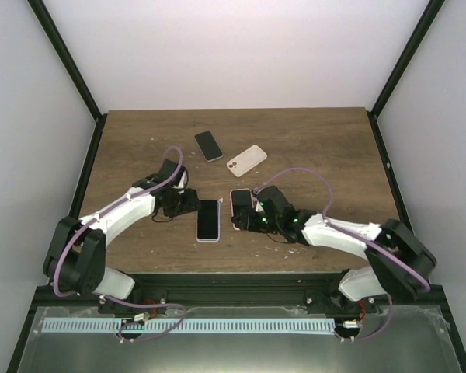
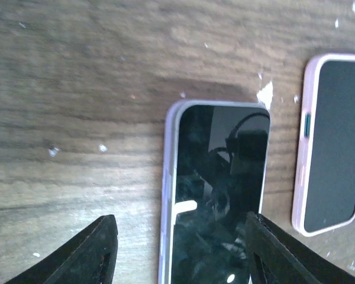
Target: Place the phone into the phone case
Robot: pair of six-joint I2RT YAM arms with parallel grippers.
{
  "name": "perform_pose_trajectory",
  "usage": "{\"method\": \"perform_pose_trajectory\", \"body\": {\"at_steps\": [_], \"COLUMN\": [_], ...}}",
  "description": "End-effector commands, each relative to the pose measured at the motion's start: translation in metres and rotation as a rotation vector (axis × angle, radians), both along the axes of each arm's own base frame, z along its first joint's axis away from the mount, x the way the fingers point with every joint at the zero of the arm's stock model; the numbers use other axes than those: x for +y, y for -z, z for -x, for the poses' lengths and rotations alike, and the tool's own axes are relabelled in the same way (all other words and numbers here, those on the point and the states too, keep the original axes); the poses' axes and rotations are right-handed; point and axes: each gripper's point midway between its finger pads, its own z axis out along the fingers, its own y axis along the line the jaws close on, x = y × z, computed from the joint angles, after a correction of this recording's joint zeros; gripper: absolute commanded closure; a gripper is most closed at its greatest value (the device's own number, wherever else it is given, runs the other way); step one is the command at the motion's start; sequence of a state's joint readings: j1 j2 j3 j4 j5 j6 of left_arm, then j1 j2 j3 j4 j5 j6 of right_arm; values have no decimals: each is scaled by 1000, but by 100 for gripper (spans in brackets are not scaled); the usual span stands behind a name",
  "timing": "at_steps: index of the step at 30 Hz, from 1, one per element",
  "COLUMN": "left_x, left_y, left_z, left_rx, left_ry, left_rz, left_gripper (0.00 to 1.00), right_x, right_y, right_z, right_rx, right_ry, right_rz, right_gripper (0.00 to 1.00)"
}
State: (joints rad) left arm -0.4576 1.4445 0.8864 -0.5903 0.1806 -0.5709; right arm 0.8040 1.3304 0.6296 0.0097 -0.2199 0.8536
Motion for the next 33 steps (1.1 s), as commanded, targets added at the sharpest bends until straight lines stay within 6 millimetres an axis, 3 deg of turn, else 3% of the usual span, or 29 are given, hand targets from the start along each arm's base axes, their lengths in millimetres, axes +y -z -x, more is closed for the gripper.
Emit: {"method": "perform_pose_trajectory", "body": {"at_steps": [1, 9, 16, 21, 25, 28, 33], "left_x": [5, -6, 1, -6, -12, -18, -32], "left_y": [-11, -3, 17, 31, 40, 49, 50], "left_z": [-22, -34, -48, -37, -23, -12, -3], "left_rx": [-72, -49, -25, 31, 55, 85, 82], "left_ry": [-25, 25, 25, 55, 73, 94, 125], "left_rz": [58, 92, -1, 29, 35, 31, 33], "left_gripper": [40, 40, 46, 53, 54, 57, 69], "right_x": [31, 63, 80, 77, 65, 60, 60], "right_y": [-3, 12, 34, 60, 81, 89, 85], "right_z": [-13, -35, -49, -53, -43, -36, -36], "right_rx": [-38, -12, 26, 57, 92, 103, 80], "right_ry": [-68, -104, -118, -100, -87, -86, -93], "right_rz": [-14, -13, 22, 89, 115, 97, 94], "right_gripper": [52, 55, 60, 63, 65, 68, 85]}}
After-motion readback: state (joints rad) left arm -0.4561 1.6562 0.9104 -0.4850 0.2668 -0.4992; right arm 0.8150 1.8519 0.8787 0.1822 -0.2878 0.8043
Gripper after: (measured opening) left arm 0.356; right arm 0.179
